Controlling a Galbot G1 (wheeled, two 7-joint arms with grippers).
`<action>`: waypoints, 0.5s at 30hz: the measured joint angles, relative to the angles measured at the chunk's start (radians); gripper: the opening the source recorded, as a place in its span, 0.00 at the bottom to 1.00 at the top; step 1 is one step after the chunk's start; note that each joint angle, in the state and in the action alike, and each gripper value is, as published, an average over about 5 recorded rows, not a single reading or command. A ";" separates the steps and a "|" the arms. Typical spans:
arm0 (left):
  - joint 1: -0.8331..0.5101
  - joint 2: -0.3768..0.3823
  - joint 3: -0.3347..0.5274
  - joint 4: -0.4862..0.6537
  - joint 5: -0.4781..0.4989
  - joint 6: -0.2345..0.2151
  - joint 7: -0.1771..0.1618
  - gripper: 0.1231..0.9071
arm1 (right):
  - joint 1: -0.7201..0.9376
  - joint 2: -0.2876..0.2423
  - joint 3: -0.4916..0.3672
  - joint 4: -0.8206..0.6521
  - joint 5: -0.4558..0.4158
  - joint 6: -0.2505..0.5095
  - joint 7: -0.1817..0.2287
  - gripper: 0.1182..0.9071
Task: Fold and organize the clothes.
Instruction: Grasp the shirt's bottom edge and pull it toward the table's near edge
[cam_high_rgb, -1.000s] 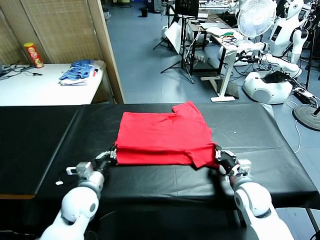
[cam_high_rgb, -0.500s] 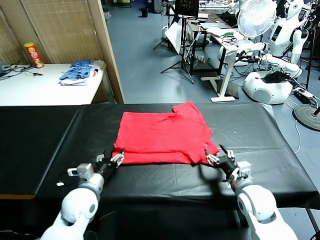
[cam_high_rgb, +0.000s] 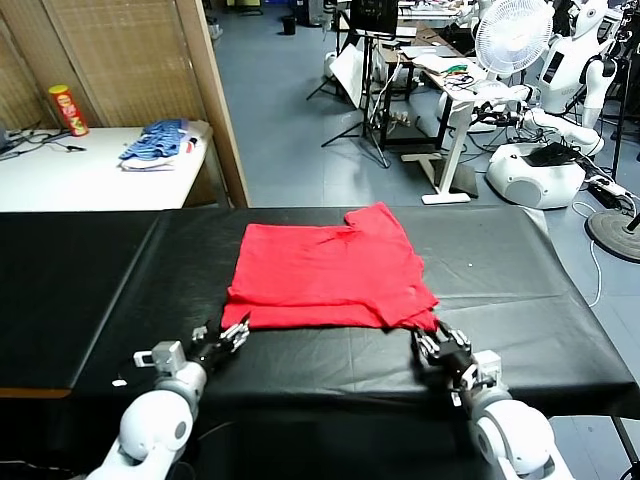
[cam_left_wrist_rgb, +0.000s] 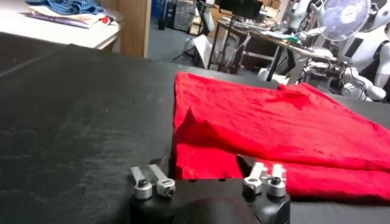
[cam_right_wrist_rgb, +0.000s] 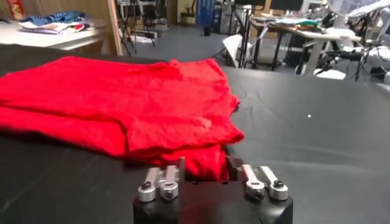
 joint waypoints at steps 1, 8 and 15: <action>0.002 0.001 0.000 -0.002 0.004 0.000 0.000 0.30 | -0.003 -0.003 0.003 0.009 0.010 -0.014 0.012 0.01; 0.033 0.028 0.000 -0.031 0.043 0.002 -0.017 0.00 | -0.063 -0.028 0.028 0.118 0.035 -0.137 0.063 0.01; 0.130 0.095 -0.026 -0.097 0.085 0.000 -0.019 0.00 | -0.174 -0.029 0.051 0.202 0.009 -0.174 0.064 0.01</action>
